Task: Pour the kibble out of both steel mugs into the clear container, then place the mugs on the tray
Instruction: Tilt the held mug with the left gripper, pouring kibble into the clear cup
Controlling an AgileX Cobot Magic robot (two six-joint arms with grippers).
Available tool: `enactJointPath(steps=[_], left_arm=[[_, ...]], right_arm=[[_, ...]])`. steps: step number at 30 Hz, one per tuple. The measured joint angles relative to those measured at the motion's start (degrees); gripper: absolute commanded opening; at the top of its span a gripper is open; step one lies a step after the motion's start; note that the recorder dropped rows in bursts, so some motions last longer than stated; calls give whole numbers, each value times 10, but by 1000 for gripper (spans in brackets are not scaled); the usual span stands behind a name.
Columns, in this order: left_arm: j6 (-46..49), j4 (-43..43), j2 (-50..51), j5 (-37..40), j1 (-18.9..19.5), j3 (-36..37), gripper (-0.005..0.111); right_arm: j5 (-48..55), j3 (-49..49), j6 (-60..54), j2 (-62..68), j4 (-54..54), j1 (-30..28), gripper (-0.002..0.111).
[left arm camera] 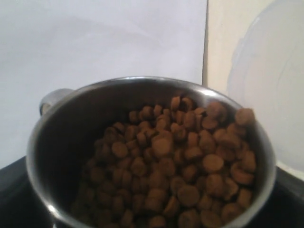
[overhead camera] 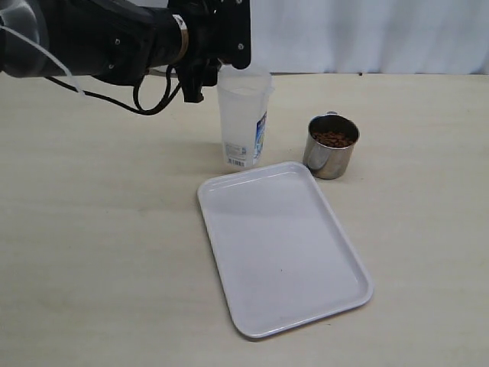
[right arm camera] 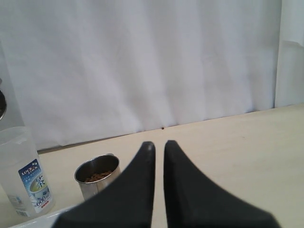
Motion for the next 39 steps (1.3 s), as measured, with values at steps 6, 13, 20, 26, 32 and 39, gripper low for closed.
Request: enactJointPath(steps=[6,13,20,26,32,39], left_arm=[[17,0,7,2,-1,-3,0],[36,0,7,6,-5,-3,0],[56,0,7,6,-5,-3,0],[67,-1,7,6,-5,-3,0],[79,-1,7,8,-5,-4,0],[82,-1,8,18,-5,-21,0]], right_arm=[[0,0,0,0,0,0,5],[0,0,0,0,0,0,5],[0,0,0,0,0,0,5],[0,0,0,0,0,0,5],[0,0,0,0,0,0,5],[0,0,0,0,0,0,5]])
